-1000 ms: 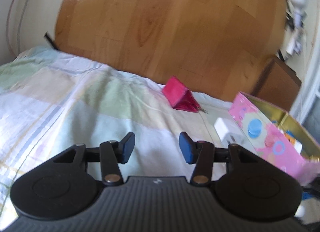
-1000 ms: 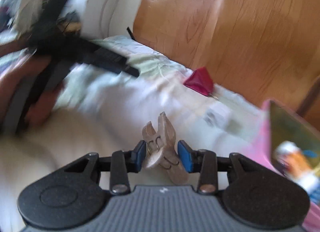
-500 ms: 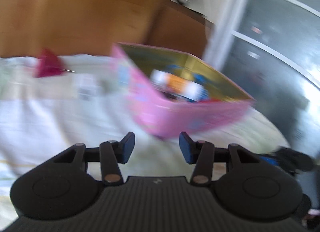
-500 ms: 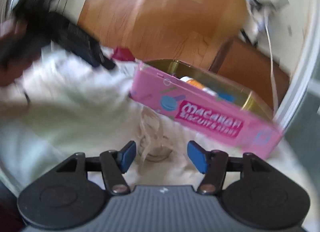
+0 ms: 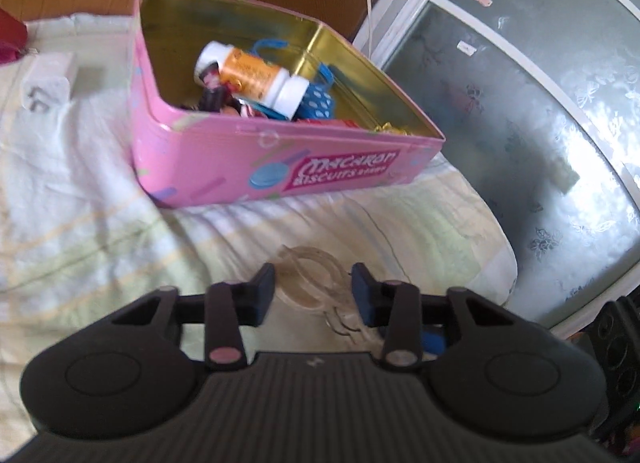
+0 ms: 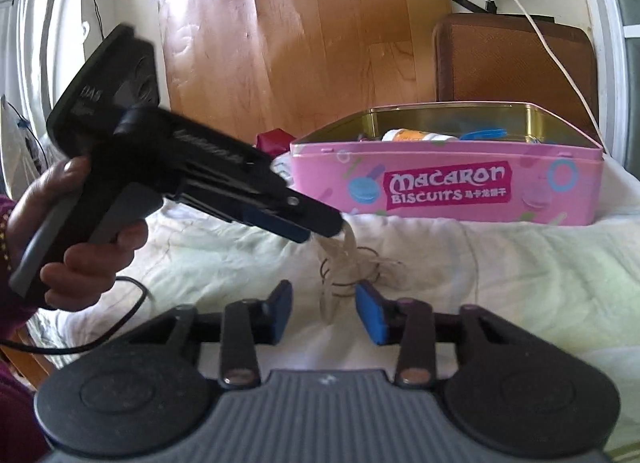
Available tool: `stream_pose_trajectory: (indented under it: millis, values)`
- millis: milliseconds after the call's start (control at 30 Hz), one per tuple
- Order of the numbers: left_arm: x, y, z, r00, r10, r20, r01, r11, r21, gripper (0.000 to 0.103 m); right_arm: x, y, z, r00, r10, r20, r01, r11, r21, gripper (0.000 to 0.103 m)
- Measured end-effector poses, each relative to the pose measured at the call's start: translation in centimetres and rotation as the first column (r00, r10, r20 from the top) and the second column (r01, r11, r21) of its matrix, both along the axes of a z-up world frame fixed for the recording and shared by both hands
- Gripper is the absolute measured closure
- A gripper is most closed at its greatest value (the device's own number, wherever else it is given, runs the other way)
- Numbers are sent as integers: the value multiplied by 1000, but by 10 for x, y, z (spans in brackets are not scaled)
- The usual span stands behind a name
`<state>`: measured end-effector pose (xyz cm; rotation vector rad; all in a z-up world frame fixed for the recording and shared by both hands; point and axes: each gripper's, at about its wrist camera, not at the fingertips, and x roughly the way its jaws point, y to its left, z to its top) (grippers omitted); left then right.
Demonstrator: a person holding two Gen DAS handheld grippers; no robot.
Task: Organize rigid objects
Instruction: 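Carry the keychain clip into the pink tin and release it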
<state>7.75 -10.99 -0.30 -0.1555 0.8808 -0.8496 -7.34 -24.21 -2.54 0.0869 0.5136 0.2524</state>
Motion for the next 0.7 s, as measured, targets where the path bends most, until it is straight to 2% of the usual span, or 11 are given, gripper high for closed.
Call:
stream_pose_trajectory:
  millis: [33, 67, 200, 367, 533, 700]
  values:
    - [-3, -3, -1, 1000, 0, 1, 0, 1000, 0, 72, 2, 1, -2, 1000, -9, -8, 8, 1000, -9, 92]
    - [-4, -4, -2, 1000, -3, 13, 3, 1000, -6, 74, 2, 1, -5, 1000, -16, -14, 16, 1000, -7, 95]
    - [-8, -3, 10, 999, -28, 34, 30, 997, -66, 81, -4, 1, 1, 999, -37, 38, 37, 999, -14, 96]
    - [-8, -10, 48, 990, -50, 134, 67, 990, -125, 82, -8, -4, 27, 979, -79, 186, 85, 996, -26, 96]
    - [13, -35, 78, 973, -45, 226, 74, 990, -120, 82, 19, -20, 53, 951, -118, 287, 143, 987, -69, 96]
    - [55, -71, 81, 976, -29, 218, 49, 995, -89, 82, 70, -41, 58, 941, -183, 286, 220, 970, -103, 96]
